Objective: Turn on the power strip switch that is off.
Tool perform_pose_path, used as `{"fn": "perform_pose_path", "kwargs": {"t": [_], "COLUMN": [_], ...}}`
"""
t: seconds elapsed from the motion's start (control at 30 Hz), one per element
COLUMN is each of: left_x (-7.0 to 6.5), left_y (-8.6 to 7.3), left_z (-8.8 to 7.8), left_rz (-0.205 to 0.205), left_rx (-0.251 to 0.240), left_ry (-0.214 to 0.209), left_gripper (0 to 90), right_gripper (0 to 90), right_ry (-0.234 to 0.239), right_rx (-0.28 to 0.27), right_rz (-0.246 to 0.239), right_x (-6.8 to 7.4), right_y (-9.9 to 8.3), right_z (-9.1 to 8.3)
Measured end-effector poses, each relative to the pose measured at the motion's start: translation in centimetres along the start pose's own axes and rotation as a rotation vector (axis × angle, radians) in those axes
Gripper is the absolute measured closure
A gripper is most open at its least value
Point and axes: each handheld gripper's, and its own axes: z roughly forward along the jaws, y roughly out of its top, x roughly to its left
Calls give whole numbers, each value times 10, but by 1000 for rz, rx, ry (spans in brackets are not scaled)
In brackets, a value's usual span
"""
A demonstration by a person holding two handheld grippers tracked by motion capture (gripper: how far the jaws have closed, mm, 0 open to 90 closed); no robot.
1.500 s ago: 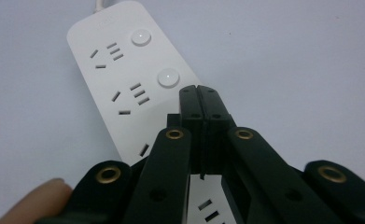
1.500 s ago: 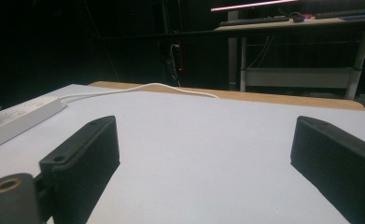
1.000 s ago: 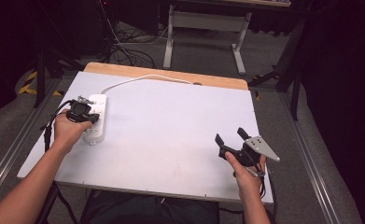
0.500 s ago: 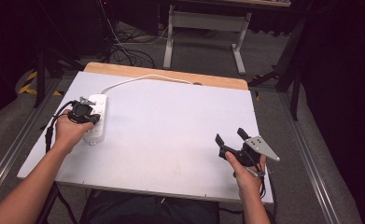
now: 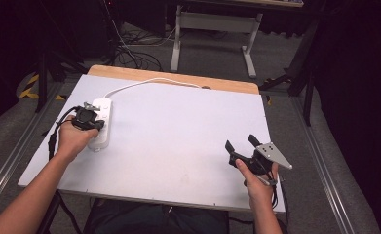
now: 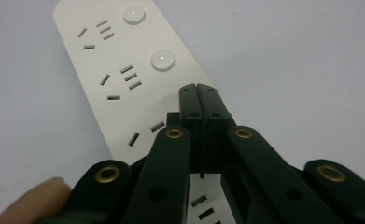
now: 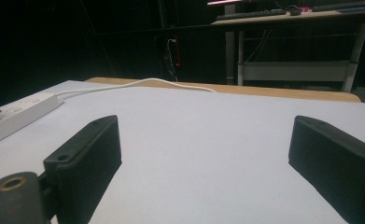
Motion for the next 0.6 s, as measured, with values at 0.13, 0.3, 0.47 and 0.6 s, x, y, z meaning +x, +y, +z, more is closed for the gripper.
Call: {"fn": "perform_pose_path", "kwargs": {"t": [0.13, 0.3, 0.47, 0.6], "left_x": [-3, -1, -1, 1], "left_y": [0, -1, -1, -1], "left_z": [2, 1, 1, 1], "left_rz": [18, 11, 12, 1], "left_rx": [-3, 0, 2, -1], "left_ry": [10, -12, -17, -25], "left_gripper": [900, 900, 900, 900], "right_gripper": [100, 101, 102, 103], "right_ry": [-2, -5, -4, -6], "right_rx": [2, 1, 6, 12], "right_rz": [1, 4, 4, 7], "right_x": [0, 1, 1, 0], "right_y": [0, 0, 0, 0], "right_z": [1, -1, -1, 0]}}
